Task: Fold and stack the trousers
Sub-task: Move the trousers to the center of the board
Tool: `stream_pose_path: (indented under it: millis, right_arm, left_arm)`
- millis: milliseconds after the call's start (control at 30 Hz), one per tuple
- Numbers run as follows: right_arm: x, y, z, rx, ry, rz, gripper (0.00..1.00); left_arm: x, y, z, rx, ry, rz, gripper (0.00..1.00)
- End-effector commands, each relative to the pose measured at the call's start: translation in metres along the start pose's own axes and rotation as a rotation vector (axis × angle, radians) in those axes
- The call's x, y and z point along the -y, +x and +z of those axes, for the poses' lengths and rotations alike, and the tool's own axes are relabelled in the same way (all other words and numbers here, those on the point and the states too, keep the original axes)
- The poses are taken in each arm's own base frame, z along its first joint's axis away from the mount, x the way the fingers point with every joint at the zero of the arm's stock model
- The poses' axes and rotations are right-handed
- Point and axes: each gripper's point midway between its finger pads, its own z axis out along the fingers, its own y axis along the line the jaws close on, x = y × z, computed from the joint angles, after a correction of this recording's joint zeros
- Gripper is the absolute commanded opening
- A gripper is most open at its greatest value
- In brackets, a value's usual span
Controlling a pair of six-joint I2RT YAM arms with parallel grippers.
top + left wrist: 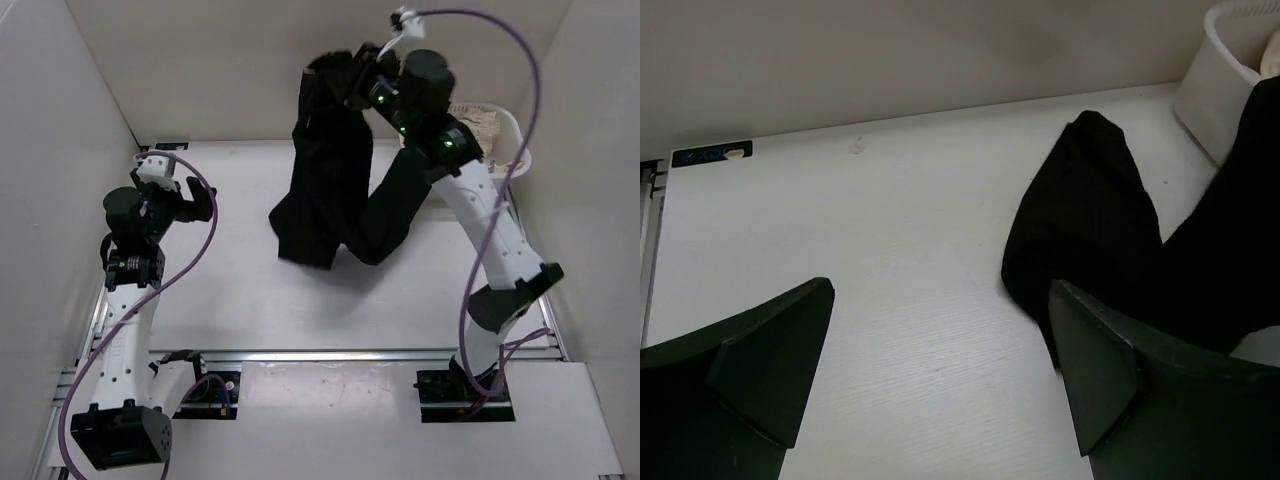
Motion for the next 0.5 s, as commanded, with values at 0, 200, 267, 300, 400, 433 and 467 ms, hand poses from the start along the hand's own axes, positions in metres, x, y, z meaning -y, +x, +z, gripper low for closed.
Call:
stream_pose_path:
  millis: [0, 200, 267, 300, 400, 433, 467]
  right_arm:
    - [0.092, 0.096, 0.002, -0.243, 0.340, 0.173, 0.34]
    - [0.225, 0.218, -0.084, -0.694, 0.673, 0.202, 0.99]
    - [0.214, 0.226, -0.095, -0.740, 0.627, 0.098, 0.99]
    - [0.202, 0.238, -0.097, -0.767, 0.587, 0.065, 0.99]
    - [0.189, 0.279, -0.118, -0.870, 0.527, 0.007, 0.99]
    - [0.194, 0.302, -0.129, -0.929, 0.533, -0.001, 0.99]
    - [0.198, 0.312, -0.135, -0.958, 0.544, 0.002, 0.99]
  left_arm:
    - [0.004, -0.022, -0.005, 0.057, -0.005, 0.024, 1.00]
    - [0.061, 0.046, -0.011, -0.217, 0.248, -0.083, 1.00]
    - [0.074, 0.073, -0.002, -0.339, 0.285, -0.116, 1.00]
    - [0.079, 0.088, -0.001, -0.399, 0.294, -0.129, 1.00]
    - [0.103, 0.128, 0.002, -0.558, 0.339, -0.131, 1.00]
    - [0.111, 0.136, 0.002, -0.591, 0.360, -0.130, 1.00]
    - [0.124, 0.150, 0.004, -0.642, 0.398, -0.125, 1.00]
